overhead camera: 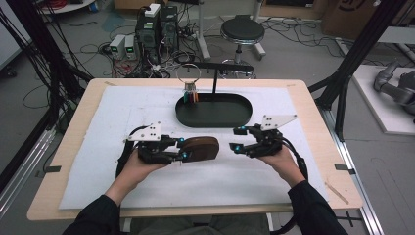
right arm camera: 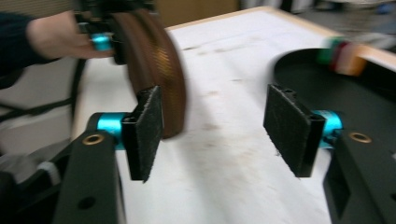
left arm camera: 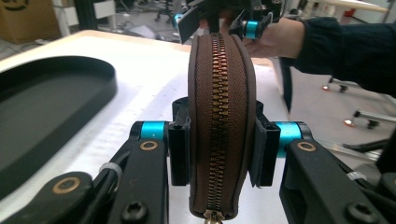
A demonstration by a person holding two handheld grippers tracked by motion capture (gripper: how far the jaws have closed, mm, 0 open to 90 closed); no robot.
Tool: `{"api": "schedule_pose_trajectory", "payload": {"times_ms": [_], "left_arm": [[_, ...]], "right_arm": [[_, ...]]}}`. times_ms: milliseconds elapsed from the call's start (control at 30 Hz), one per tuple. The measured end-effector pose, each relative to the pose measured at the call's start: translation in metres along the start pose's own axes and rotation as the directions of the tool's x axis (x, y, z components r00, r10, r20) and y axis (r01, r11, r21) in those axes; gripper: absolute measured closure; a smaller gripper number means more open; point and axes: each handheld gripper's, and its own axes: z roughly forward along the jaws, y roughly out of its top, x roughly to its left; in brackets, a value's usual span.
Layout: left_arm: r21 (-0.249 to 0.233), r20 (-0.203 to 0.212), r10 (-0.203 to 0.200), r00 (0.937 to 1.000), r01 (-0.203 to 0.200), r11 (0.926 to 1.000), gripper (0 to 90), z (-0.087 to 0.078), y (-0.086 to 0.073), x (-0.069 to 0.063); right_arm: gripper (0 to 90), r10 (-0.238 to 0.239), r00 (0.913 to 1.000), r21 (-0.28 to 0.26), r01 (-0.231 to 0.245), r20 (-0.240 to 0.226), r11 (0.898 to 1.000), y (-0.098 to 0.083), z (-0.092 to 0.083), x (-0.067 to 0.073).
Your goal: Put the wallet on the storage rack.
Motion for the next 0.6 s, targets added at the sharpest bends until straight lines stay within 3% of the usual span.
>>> {"api": "schedule_pose_trajectory", "payload": {"times_ms": [100,200,367,467,600], "left_arm": [[-0.01,-0.03,0.004,0.9995,-0.004,0.9999,66.1,-0.001,0.004,0.003],[-0.008,-0.052,0.011,0.9986,-0.012,0.9999,66.2,-0.001,0.008,0.006],[-0.024,-0.094,0.014,0.9955,-0.016,0.9996,66.1,0.002,0.016,0.012],[-0.027,-0.124,0.009,0.9922,-0.013,0.9995,66.1,0.007,0.019,0.016],[-0.013,-0.183,0.006,0.9831,-0.009,0.9999,66.1,0.015,0.021,0.022]], "right_arm": [[37.3,0.03,0.9942,-0.02,-0.028,0.103,0.999,-0.008,-0.016,-0.008],[36.8,0.062,0.98,-0.029,-0.057,0.189,0.998,-0.018,-0.031,-0.017],[35.1,0.113,0.9374,-0.041,-0.105,0.329,0.994,-0.029,-0.05,-0.03],[33.8,0.141,0.9133,-0.053,-0.131,0.382,0.99,-0.035,-0.059,-0.037],[33.1,0.167,0.8857,-0.059,-0.157,0.433,0.986,-0.042,-0.067,-0.043]]}}
